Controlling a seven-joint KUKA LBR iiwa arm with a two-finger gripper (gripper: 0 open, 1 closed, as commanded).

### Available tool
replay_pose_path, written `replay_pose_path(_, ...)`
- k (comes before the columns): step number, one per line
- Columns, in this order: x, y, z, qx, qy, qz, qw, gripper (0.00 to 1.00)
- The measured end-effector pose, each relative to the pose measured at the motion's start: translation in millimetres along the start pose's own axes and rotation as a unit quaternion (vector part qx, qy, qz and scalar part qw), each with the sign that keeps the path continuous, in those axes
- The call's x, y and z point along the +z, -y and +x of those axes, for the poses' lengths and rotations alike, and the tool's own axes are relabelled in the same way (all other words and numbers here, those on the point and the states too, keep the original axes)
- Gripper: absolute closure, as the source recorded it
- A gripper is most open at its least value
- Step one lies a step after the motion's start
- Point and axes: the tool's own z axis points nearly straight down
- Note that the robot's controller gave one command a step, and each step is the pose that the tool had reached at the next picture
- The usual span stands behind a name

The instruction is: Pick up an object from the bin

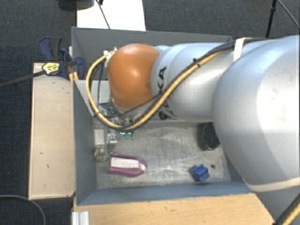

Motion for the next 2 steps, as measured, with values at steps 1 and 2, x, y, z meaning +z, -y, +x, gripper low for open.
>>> replay_pose_path(1, 76.4, 16.2, 58.3, 0.062, 0.0002, 0.0, 0.9981, 0.0)
replay_pose_path(2, 60.4, 62.7, 86.6, -0.158, 0.0076, 0.0, 0.9874, 0.0)
